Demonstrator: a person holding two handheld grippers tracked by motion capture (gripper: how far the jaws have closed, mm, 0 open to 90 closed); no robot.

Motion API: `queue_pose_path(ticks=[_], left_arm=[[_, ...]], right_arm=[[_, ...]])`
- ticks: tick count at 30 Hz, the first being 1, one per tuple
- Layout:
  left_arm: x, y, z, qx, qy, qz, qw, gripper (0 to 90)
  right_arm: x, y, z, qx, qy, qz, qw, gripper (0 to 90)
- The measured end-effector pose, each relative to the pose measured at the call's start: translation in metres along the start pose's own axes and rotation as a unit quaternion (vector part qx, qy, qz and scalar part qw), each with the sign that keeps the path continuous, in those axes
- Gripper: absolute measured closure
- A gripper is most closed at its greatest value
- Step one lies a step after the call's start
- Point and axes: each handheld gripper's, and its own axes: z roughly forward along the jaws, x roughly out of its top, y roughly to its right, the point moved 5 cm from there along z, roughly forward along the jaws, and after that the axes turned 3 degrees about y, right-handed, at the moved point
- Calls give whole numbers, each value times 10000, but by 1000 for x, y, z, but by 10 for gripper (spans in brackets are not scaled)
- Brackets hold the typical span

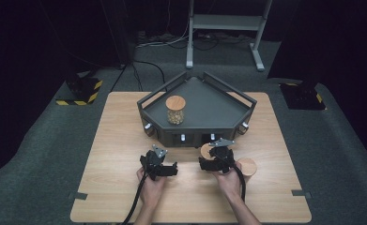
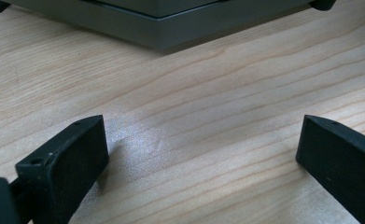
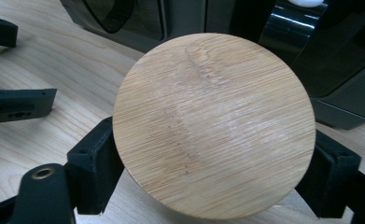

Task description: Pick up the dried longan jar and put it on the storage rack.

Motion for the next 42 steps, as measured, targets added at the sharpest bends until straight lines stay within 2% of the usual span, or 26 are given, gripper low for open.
queue_pose_path(ticks=[3,17,30,38,42], left_arm=[[0,0,0,0,1,-1,10000,22],[0,0,0,0,1,-1,10000,22],[0,0,0,-1,0,2,10000,22],[0,0,0,0,0,1,10000,22],[0,0,0,-1,0,2,10000,22]], right_arm=[[0,0,0,-41,3,-15,10000,237],[-1,-4,0,-118,28,-110,9999,248],[5,-4,-13,-25,172,-180,9997,249],[13,6,-26,180,198,-101,9996,249],[16,10,-31,205,234,-64,9995,249]])
